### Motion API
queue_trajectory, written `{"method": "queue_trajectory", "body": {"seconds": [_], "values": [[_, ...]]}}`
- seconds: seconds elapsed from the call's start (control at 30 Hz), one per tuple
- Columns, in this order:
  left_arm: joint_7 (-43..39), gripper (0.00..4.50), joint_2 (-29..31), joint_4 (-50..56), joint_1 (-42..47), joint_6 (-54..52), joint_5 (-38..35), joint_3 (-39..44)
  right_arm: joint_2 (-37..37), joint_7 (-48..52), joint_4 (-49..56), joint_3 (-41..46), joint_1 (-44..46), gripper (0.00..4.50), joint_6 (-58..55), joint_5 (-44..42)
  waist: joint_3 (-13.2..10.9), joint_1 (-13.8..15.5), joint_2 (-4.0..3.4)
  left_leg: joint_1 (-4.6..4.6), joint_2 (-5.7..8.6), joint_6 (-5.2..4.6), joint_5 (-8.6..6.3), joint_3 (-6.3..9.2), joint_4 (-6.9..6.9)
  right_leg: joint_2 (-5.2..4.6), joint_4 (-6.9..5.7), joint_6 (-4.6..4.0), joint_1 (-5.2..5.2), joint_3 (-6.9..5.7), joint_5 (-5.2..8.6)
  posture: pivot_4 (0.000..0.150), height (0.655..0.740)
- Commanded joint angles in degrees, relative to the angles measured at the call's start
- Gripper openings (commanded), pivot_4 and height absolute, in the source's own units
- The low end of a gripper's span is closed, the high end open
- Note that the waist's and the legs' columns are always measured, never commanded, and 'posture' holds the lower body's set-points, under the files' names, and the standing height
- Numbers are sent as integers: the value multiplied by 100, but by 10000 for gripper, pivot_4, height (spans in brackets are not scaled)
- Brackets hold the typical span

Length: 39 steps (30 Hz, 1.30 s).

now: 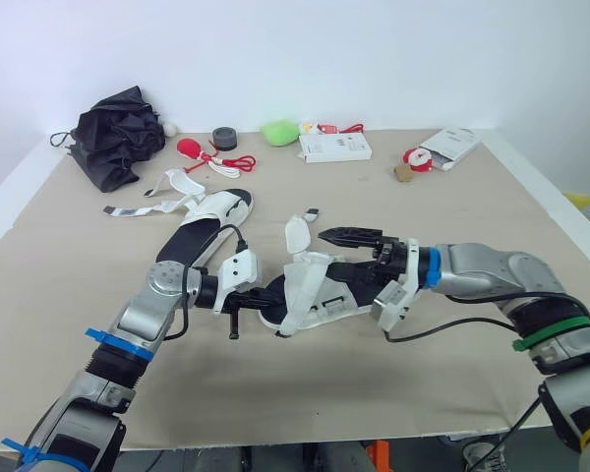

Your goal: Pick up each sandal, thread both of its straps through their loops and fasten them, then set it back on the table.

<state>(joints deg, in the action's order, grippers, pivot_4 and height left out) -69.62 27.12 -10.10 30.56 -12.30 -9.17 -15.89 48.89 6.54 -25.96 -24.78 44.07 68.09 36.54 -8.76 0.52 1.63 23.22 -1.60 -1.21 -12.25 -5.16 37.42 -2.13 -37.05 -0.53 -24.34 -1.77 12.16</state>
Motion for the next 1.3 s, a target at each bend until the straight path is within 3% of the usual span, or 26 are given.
{"method": "queue_trajectory", "body": {"seconds": [0.03, 0.13, 0.27, 0.4, 0.57, 0.67, 0.77, 1.0, 1.3], "values": [[-19, 0, -22, -217, -72, -69, 206, -281, 333, 1175, 283, 14, -172, 43654, -669, -1659, -1, 1, 1, 0, 0, -1, 0, 0, 0, -1, 1, 0, 1, 0, 0, 1500, 7400], [-61, 0, -10, -221, -58, -41, 221, -296, 683, 2456, 879, 6, -549, 43654, -1606, -3173, -2, 7, 3, 0, 1, -3, -1, 2, 1, -4, 2, 0, 5, -3, 0, 1500, 7400], [-154, 0, 59, -327, 55, 74, 271, -291, 1507, 3904, 2898, 706, -1569, 43654, -5188, -6542, -3, 18, 3, 0, -2, -7, -5, 7, 2, -7, 3, 0, 8, -8, 3, 1500, 7400], [-201, 0, 115, -403, 130, 207, 301, -343, 2028, 4153, 4158, 1649, -2244, 43654, -7655, -8991, -3, 13, 3, 1, -4, -7, -7, 11, 1, -16, 6, -4, 9, -24, 7, 1500, 7400], [-209, 0, 81, -420, 163, 217, 286, -388, 2292, 3908, 5354, 2468, -3151, 43654, -9668, -11056, -4, 19, 5, 0, -9, -7, -7, 19, 2, -18, 8, -5, 12, -40, 7, 1500, 7400], [-200, 0, 59, -403, 160, 211, 278, -412, 2011, 3397, 5787, 2458, -3554, 43654, -10191, -11126, -4, 21, 9, 6, -9, -4, -9, 29, 1, -18, 11, -5, 13, -46, 16, 1500, 7400], [-192, 0, 33, -400, 158, 209, 279, -428, 1335, 2679, 6104, 2047, -3822, 43654, -10448, -10548, -1, 20, 16, 11, -6, -3, -9, 29, 1, -20, 17, 0, 11, -47, 17, 1500, 7400], [-226, 0, 46, -395, 191, 216, 287, -441, -148, 1501, 5714, 1108, -3522, 43654, -11376, -9306, -2, 21, 15, 18, -5, -3, -10, 30, 3, -20, 24, 10, 9, -51, 14, 1500, 7400], [-259, 0, 30, -401, 288, 213, 320, -479, -1290, 1272, 5471, 1506, -3128, 43654, -12234, -9815, -4, 11, 22, 18, -6, -7, -8, 30, 4, -19, 25, 18, 8, -52, 9, 1500, 7400]]}}
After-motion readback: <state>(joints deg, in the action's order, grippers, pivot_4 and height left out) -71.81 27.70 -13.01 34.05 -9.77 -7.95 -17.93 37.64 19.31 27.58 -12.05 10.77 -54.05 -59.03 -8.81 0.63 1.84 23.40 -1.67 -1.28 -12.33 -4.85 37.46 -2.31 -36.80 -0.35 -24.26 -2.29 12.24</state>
